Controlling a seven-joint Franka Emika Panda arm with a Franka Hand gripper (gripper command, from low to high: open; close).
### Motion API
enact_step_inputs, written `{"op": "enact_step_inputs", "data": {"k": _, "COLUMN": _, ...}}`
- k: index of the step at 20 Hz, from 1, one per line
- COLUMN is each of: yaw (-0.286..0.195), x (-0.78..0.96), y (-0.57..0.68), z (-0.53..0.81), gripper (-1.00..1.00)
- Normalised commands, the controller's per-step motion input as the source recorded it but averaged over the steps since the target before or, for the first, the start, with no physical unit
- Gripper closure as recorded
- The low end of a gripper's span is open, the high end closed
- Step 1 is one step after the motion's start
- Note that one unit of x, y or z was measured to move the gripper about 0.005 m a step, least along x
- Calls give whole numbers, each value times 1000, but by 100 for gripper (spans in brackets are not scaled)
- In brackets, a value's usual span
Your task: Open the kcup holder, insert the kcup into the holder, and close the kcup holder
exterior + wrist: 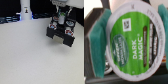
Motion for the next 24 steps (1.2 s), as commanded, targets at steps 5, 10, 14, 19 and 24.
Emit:
{"op": "enact_step_inputs", "data": {"k": 5, "yaw": -18, "x": 84, "y": -30, "z": -152, "gripper": 100}}
{"op": "enact_step_inputs", "data": {"k": 10, "yaw": -2, "x": 7, "y": 0, "z": -184, "gripper": 100}}
{"op": "enact_step_inputs", "data": {"k": 14, "yaw": 12, "x": 55, "y": 11, "z": -107, "gripper": 100}}
{"op": "enact_step_inputs", "data": {"k": 19, "yaw": 5, "x": 65, "y": -5, "z": -121, "gripper": 100}}
{"op": "enact_step_inputs", "data": {"k": 24, "yaw": 14, "x": 72, "y": -11, "z": -68, "gripper": 100}}
